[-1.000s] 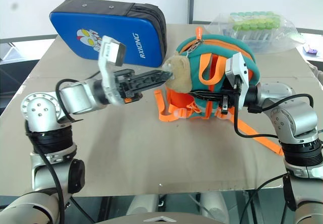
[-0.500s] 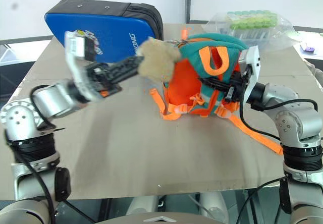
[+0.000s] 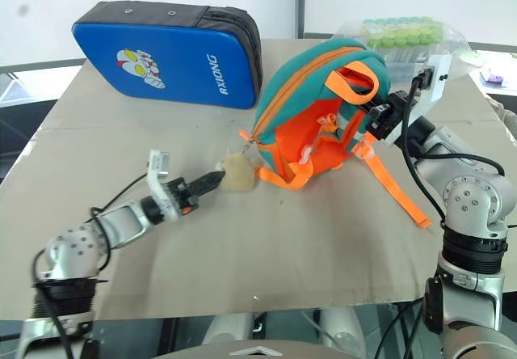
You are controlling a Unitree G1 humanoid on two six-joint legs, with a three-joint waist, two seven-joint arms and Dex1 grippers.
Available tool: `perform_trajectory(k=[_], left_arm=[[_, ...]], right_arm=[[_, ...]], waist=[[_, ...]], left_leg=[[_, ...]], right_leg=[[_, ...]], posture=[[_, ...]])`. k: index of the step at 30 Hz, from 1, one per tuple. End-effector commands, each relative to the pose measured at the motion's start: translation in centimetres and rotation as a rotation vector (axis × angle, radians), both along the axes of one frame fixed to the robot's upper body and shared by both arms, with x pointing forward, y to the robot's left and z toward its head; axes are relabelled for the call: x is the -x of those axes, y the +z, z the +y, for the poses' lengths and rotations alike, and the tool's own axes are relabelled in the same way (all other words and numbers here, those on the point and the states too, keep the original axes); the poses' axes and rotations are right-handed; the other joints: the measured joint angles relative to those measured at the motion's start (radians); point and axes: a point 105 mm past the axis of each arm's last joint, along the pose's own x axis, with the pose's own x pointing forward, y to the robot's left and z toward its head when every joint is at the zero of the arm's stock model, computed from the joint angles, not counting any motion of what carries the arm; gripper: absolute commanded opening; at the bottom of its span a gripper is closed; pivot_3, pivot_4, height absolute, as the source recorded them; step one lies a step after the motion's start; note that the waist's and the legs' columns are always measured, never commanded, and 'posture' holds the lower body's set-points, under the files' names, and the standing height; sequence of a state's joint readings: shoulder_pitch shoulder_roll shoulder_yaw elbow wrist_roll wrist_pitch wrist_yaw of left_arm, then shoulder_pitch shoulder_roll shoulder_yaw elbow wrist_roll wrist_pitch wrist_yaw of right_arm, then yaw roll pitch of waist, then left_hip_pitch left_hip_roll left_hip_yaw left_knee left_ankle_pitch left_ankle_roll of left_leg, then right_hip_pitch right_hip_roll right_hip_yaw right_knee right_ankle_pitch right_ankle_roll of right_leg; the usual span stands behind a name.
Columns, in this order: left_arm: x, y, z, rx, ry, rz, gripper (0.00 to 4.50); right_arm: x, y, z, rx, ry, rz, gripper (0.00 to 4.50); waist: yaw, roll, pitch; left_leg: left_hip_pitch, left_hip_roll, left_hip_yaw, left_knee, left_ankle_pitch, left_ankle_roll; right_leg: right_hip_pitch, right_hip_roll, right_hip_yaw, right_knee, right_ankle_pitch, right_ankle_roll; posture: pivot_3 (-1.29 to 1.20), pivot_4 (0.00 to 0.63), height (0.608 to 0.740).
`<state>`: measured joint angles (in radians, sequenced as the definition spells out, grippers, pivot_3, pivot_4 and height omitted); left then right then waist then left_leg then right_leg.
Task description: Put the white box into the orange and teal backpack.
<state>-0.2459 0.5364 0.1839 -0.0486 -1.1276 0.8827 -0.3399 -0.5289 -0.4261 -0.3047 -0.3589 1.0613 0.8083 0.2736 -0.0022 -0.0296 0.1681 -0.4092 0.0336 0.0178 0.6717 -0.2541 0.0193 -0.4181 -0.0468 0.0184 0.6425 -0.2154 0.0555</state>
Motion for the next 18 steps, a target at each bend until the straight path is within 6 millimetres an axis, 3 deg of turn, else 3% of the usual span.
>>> perform_trajectory(k=[1, 5, 7, 10, 11, 15, 16, 17, 18], left_arm=[[-1.4, 0.9, 1.0, -0.145, 0.060, -0.133, 0.04], [-0.9, 5.6, -0.6, -0.170, -0.039, -0.458, 0.04], [-0.3, 6.3, -1.0, -0.192, -0.095, -0.514, 0.04], [1.2, 6.3, -1.6, -0.258, -0.209, -0.558, 1.26], [1.6, 6.2, -1.7, -0.281, -0.240, -0.564, 1.84], [3.1, 6.7, -0.6, -0.327, -0.245, -0.595, 3.63], [4.0, 6.8, -0.3, -0.309, -0.256, -0.586, 4.27], [4.6, 6.8, 0.0, -0.301, -0.264, -0.582, 4.50], [5.1, 6.7, 0.2, -0.307, -0.271, -0.579, 4.50]], right_arm=[[2.8, 3.2, 0.2, -0.080, 0.008, -0.119, 0.00], [5.9, -0.5, 5.1, 0.188, 0.246, -0.102, 0.00], [4.9, -1.6, 4.7, 0.287, 0.172, -0.109, 0.00], [3.7, -2.2, 3.1, 0.404, 0.066, -0.159, 1.01], [3.9, -2.7, 2.8, 0.447, 0.068, -0.167, 1.61], [5.9, -5.0, 0.7, 0.618, 0.127, -0.116, 3.40], [6.6, -5.3, -0.4, 0.649, 0.130, -0.090, 4.04], [7.1, -5.4, -1.1, 0.659, 0.130, -0.071, 4.42], [7.4, -5.4, -1.9, 0.664, 0.116, -0.060, 4.47]], waist=[[-0.001, 0.000, 0.000], [-0.009, 0.000, 0.000], [-0.012, 0.000, 0.000], [-0.010, 0.000, 0.000], [-0.008, 0.000, 0.000], [0.002, 0.000, 0.000], [0.001, 0.000, 0.000], [0.001, 0.000, 0.000], [0.000, 0.000, 0.000]], left_leg=[[0.000, 0.000, 0.000, 0.000, 0.000, 0.000], [-0.004, 0.000, 0.002, -0.001, 0.000, 0.000], [-0.005, 0.001, 0.002, -0.001, 0.000, 0.000], [-0.005, 0.001, 0.002, -0.002, 0.000, 0.000], [-0.005, 0.001, 0.002, -0.002, 0.000, 0.000], [-0.005, 0.001, 0.002, -0.001, 0.000, 0.000], [-0.005, 0.002, 0.002, -0.001, 0.000, 0.000], [-0.005, 0.002, 0.002, -0.002, 0.000, 0.000], [-0.006, 0.003, 0.002, -0.002, 0.000, 0.000]], right_leg=[[0.000, 0.000, 0.000, 0.000, 0.000, 0.000], [-0.005, 0.000, 0.001, -0.001, 0.000, 0.000], [-0.006, 0.000, 0.002, -0.001, 0.000, 0.000], [-0.006, 0.000, 0.001, -0.002, 0.000, 0.000], [-0.006, 0.000, 0.001, -0.002, 0.000, 0.000], [-0.005, 0.000, 0.001, -0.002, 0.000, 0.000], [-0.005, -0.001, 0.001, -0.003, 0.000, 0.000], [-0.005, -0.001, 0.001, -0.003, 0.000, 0.000], [-0.005, 0.000, 0.001, -0.003, 0.000, 0.000]], posture=[[0.00, 0.150, 0.740], [0.00, 0.150, 0.740], [0.00, 0.150, 0.740], [0.00, 0.150, 0.740], [0.00, 0.150, 0.740], [0.00, 0.150, 0.740], [0.00, 0.150, 0.740], [0.00, 0.150, 0.740], [0.00, 0.150, 0.740]])
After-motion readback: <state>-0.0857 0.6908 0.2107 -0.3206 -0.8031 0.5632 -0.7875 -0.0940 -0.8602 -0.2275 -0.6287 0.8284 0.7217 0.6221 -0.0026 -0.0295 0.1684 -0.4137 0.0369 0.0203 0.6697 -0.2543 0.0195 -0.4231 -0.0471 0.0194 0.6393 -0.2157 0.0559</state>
